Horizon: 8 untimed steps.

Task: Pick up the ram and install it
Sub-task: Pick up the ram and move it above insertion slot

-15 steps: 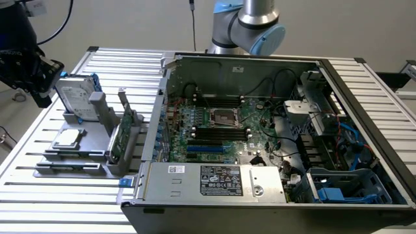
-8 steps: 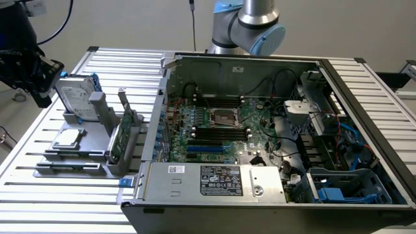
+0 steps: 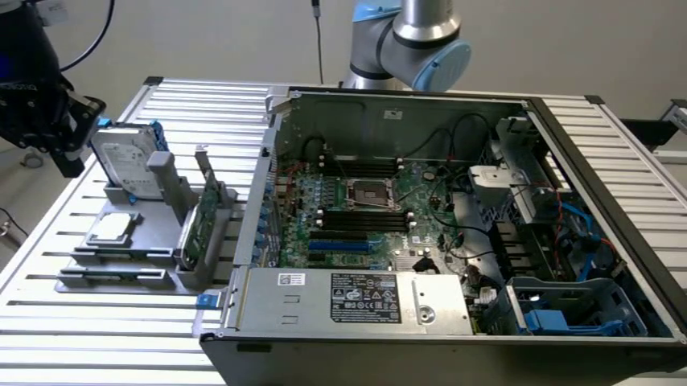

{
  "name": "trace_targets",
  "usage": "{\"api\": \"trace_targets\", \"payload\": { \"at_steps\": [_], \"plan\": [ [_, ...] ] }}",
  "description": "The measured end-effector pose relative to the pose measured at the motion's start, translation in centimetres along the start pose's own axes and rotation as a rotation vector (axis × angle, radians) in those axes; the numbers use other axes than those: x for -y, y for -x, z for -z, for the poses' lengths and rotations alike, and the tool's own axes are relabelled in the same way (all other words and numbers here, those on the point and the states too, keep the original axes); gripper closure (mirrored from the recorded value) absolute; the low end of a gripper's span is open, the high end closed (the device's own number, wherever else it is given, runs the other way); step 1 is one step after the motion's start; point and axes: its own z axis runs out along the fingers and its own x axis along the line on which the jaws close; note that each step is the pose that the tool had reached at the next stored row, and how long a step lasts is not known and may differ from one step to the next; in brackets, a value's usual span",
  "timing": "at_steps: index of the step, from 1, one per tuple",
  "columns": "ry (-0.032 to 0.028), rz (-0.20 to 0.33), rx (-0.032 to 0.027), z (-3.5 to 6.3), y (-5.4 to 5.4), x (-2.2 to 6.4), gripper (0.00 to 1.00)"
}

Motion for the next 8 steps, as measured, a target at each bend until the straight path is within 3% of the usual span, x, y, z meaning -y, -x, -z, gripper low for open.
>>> {"api": "trace_targets", "payload": {
  "at_steps": [8],
  "plan": [
    [-0.0005, 0.145, 0.0120, 0.00, 0.00, 0.00, 0.89]
  ]
}}
